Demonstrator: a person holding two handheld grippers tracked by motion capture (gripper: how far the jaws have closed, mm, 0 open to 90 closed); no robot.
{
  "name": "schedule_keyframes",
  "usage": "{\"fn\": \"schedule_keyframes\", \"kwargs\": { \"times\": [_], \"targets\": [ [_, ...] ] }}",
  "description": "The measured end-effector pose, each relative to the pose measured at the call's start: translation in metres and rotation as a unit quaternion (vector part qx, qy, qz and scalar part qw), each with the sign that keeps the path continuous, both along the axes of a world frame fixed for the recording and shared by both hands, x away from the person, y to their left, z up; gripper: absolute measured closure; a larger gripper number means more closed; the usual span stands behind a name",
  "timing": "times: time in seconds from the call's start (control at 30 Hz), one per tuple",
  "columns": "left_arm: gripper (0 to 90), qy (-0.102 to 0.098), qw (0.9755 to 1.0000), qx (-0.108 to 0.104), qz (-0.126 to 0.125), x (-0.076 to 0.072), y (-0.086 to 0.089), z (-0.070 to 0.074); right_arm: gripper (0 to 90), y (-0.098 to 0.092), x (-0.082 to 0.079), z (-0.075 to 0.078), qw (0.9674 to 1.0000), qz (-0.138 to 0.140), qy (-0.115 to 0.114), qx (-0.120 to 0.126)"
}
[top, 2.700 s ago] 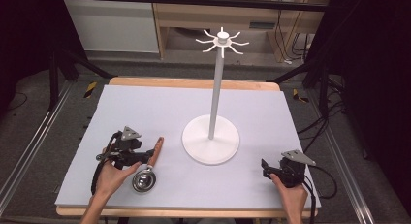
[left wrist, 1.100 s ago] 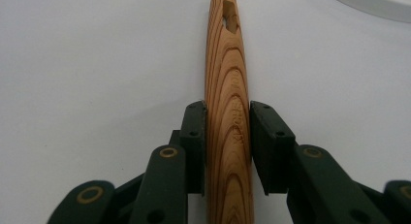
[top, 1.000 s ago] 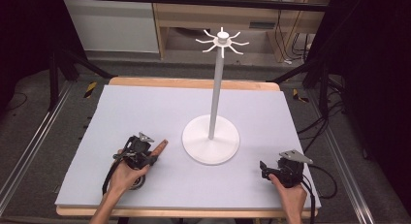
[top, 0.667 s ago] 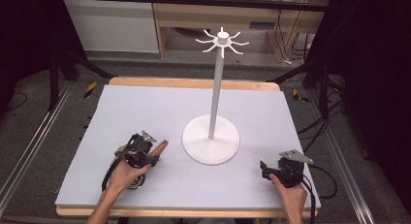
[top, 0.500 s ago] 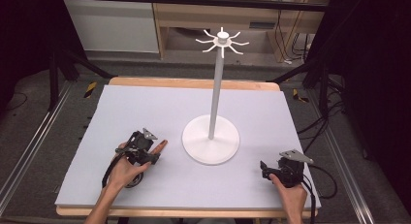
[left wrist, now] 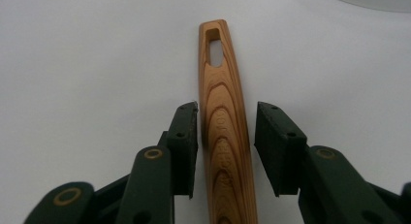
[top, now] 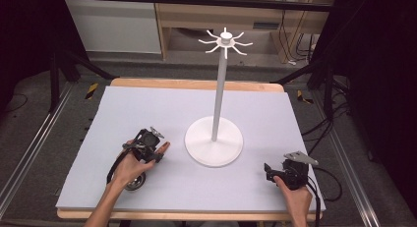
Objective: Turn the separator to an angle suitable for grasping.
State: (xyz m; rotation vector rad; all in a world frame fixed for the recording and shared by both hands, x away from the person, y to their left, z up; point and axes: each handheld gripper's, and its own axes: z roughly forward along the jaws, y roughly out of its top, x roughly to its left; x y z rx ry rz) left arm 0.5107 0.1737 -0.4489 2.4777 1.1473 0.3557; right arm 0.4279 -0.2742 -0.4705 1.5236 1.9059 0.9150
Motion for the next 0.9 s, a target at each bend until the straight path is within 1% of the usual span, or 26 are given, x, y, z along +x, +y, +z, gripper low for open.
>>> {"fn": "schedule_keyframes", "kwargs": {
  "times": [0.1,0.2,0.27,0.4,0.5,0.53,0.7,0.77,0.9],
  "targets": [
    [61.5,0.004,1.0000,0.002,0.003,0.0017,-0.0010,-0.0013,8.2,-0.0002,0.0000,0.0002,1.0000,0.001,0.002,0.000],
    [64.4,0.010,0.9999,0.000,0.005,0.0038,-0.0017,-0.0026,8.3,-0.0002,-0.0001,0.0004,1.0000,-0.001,0.003,0.003],
    [64.6,0.010,0.9999,0.002,0.006,0.0046,-0.0021,-0.0022,8.3,-0.0006,0.0001,0.0004,1.0000,-0.001,0.004,0.002],
    [64.6,0.019,0.9998,-0.001,0.008,0.0070,-0.0013,-0.0024,8.3,-0.0013,0.0007,-0.0001,1.0000,-0.001,0.005,0.000],
    [64.3,0.022,0.9997,-0.005,0.010,0.0077,-0.0011,-0.0027,8.3,-0.0008,0.0009,-0.0004,1.0000,0.000,0.006,0.001],
    [64.2,0.023,0.9997,-0.002,0.008,0.0081,-0.0009,-0.0025,8.3,-0.0008,0.0010,-0.0004,1.0000,0.001,0.006,0.001],
    [63.8,0.024,0.9996,0.006,0.013,0.0085,-0.0042,-0.0024,8.4,-0.0009,0.0015,-0.0006,1.0000,0.000,0.007,0.001],
    [63.0,0.023,0.9995,0.011,0.019,0.0088,-0.0055,-0.0023,8.4,-0.0007,0.0014,-0.0005,1.0000,0.000,0.008,0.002],
    [62.3,0.025,0.9994,0.011,0.021,0.0090,-0.0055,-0.0023,8.4,-0.0009,0.0015,-0.0006,1.0000,0.000,0.008,0.002]
  ]
}}
